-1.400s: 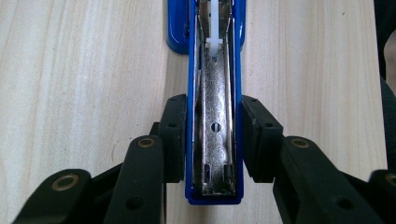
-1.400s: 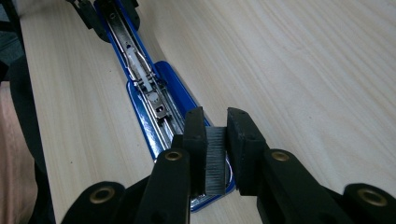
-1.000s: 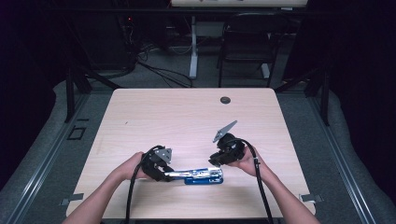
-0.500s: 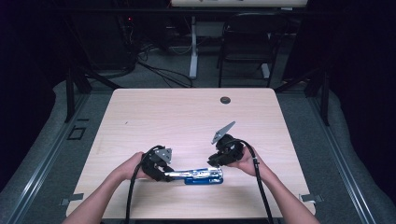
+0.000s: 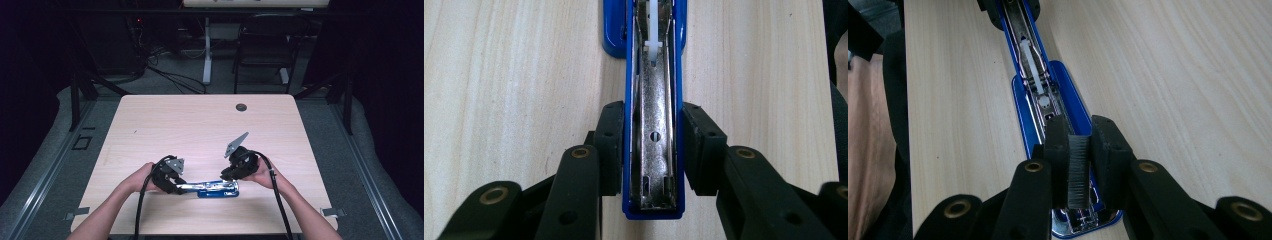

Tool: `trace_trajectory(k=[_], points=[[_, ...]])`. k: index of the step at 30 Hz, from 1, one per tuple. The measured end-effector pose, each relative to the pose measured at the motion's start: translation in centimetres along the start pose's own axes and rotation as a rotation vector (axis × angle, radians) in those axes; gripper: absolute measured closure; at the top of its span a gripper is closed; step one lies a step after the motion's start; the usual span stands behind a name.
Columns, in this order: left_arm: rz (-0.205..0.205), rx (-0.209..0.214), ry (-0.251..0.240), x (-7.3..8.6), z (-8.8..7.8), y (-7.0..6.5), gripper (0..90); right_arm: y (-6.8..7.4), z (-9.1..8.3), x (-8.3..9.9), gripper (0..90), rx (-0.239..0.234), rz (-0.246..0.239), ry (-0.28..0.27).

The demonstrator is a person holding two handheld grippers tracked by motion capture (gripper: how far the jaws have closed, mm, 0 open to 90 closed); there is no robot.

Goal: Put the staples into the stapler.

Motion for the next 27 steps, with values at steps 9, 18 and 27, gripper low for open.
trace_trajectory(k=[9,18,27], points=[[0.001,0.002,-0.001,0.0,0.03,0.03,65.1,0.17,0.63,0.35,79.0,-0.019,-0.041,0.014],[0.007,0.005,-0.001,-0.01,0.01,0.16,65.1,0.1,0.94,0.56,79.0,-0.028,-0.071,0.019],[0.012,0.015,0.006,-0.02,-0.01,0.17,65.1,0.15,1.05,0.71,79.0,-0.04,-0.128,0.023]])
Point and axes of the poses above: each handheld gripper's, and its own axes: z roughly forward along the jaws, x roughly out of its underside, y roughly to its left, the point moved 8 cm from there along z, roughly forward along the jaws, and after that the axes turned 8 degrees about x, right-handed, at the moved point
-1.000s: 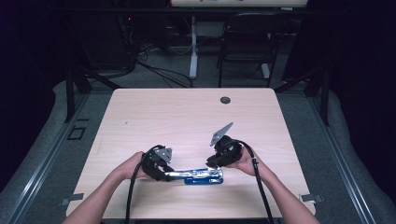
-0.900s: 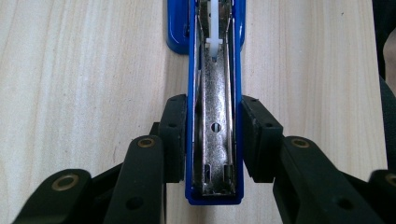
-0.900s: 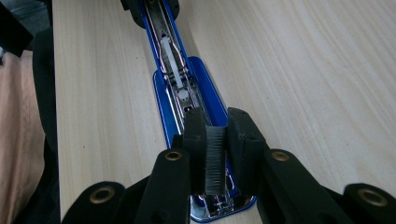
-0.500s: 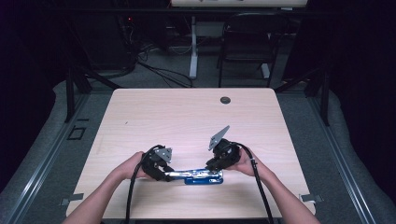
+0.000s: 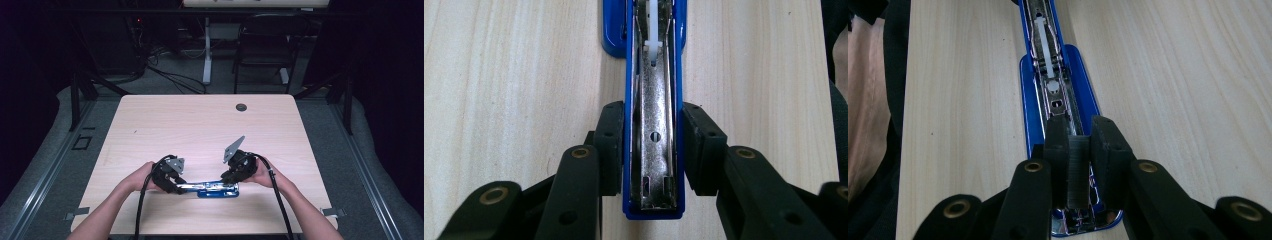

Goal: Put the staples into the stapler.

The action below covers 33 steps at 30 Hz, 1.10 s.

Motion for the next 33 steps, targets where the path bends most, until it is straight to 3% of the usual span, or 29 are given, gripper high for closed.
trace_trajectory(k=[13,24,33], points=[[-0.006,-0.014,-0.007,0.0,0.1,0.1,65.0,0.1,-0.2,0.1,79.0,-0.004,-0.069,-0.01],[-0.006,-0.014,-0.007,0.0,0.1,0.1,65.0,0.2,-0.9,0.2,79.0,-0.008,-0.066,-0.034],[-0.008,-0.013,-0.006,0.0,0.1,0.1,64.9,0.3,-1.1,0.2,79.0,0.017,-0.115,0.001]])
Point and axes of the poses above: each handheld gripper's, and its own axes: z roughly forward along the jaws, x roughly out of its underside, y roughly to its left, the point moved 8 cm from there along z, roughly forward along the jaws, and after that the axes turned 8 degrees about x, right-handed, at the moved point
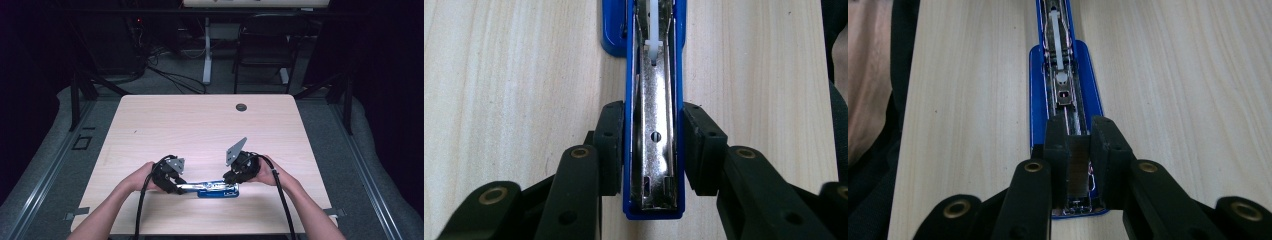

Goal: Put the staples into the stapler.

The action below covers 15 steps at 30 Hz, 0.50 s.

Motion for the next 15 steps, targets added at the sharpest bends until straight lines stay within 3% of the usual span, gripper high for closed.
trace_trajectory(k=[9,15], points=[[0.0,0.0,0.0,0.0,0.0,0.0,64.9,0.6,1.3,0.1,78.9,0.028,-0.047,0.067],[-0.001,0.001,-0.001,0.0,0.0,0.0,64.8,0.7,1.6,0.1,78.8,0.033,-0.067,0.08]])
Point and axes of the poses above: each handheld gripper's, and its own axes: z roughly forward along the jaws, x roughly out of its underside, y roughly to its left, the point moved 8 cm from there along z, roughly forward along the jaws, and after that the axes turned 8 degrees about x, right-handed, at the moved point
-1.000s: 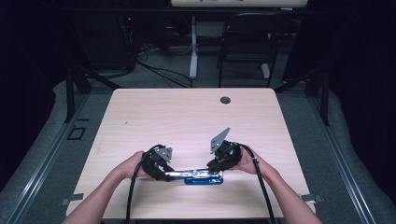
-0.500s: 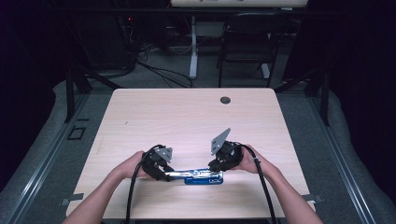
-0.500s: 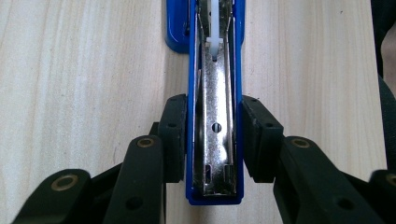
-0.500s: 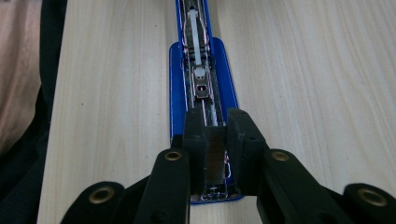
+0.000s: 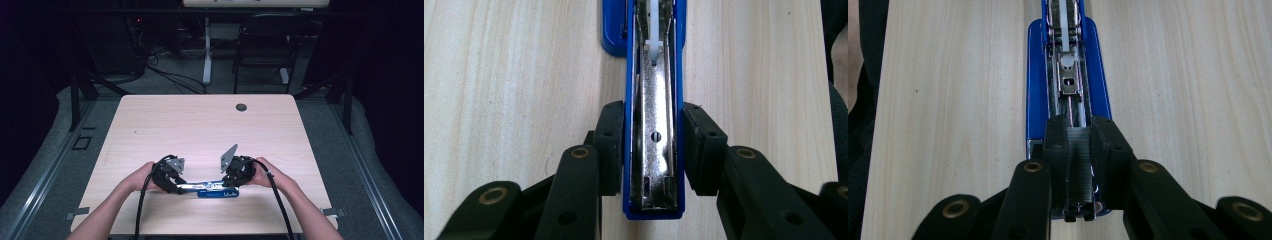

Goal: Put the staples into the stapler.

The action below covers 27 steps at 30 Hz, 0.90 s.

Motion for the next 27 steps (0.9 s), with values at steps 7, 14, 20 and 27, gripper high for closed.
trace_trajectory(k=[7,14,20,27], points=[[0.001,-0.001,0.001,0.0,0.0,0.0,64.8,0.0,-0.2,0.3,78.7,-0.003,-0.031,0.002],[0.0,-0.001,0.003,0.0,0.0,0.0,64.8,0.1,-0.2,0.6,78.6,-0.003,-0.05,0.009],[0.0,0.0,0.002,0.0,0.0,0.0,64.8,-0.1,-0.4,0.7,73.1,-0.013,-0.019,0.003],[-0.005,0.0,-0.003,0.0,0.0,0.0,64.8,-0.8,-1.2,0.6,69.6,-0.008,0.063,-0.04]])
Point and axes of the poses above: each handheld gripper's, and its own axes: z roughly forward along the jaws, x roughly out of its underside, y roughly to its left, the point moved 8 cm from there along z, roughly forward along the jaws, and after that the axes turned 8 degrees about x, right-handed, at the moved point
